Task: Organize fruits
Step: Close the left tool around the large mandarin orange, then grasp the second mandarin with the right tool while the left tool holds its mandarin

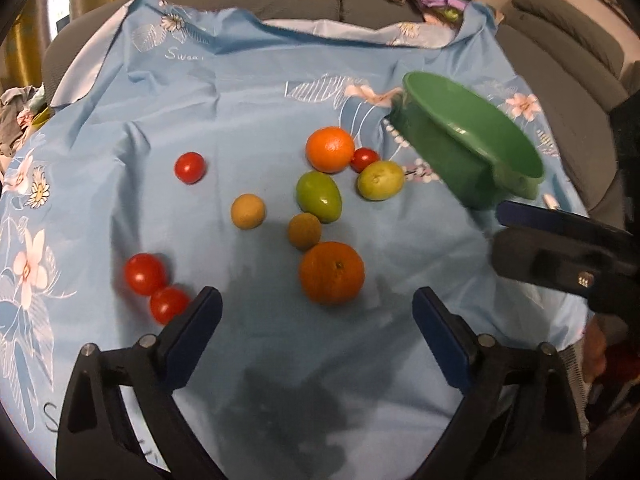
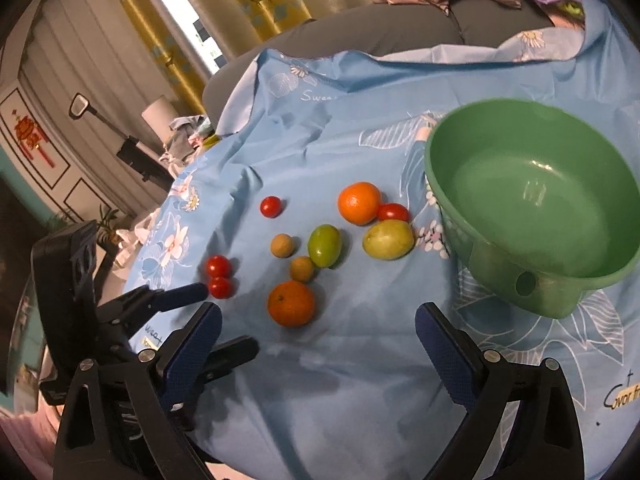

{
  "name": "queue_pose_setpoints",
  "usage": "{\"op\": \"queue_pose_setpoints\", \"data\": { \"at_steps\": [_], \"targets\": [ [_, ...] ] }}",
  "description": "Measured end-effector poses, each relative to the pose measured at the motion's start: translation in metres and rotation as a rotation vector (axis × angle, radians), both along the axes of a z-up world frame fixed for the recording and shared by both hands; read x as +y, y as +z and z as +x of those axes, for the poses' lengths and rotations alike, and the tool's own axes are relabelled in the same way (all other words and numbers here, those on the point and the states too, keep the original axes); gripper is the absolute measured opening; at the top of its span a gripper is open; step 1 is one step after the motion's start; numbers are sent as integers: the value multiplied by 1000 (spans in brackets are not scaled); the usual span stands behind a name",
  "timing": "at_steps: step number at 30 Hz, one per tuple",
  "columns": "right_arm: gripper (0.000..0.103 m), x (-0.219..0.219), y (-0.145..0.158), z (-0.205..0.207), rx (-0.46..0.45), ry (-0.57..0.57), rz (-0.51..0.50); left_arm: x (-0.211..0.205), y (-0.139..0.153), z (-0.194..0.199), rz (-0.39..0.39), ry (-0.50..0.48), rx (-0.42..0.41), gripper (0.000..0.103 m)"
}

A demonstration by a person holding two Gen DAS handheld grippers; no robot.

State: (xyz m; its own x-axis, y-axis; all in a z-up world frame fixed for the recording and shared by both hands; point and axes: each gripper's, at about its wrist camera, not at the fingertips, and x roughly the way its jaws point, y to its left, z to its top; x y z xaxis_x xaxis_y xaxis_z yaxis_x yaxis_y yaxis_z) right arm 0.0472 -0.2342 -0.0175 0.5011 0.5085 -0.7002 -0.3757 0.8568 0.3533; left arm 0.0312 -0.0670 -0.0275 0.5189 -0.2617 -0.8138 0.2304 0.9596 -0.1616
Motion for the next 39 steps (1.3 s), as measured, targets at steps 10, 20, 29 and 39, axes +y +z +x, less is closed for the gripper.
{"op": "queue_pose_setpoints", "data": {
  "at_steps": [10,20,29,39],
  "targets": [
    [96,-10,-5,8,6,0,37,-9,-31,30,39,-4,62,54],
    [89,10,-9,28,6,29,-6,17,-17,20,-65,14,40,42],
    [71,52,-3,77,-102,59,-217,67,10,11,-110,103,-34,42],
    [65,85,-23,124,-114,51,-503,73,10,14,-152,99,-31,42]
  ]
}}
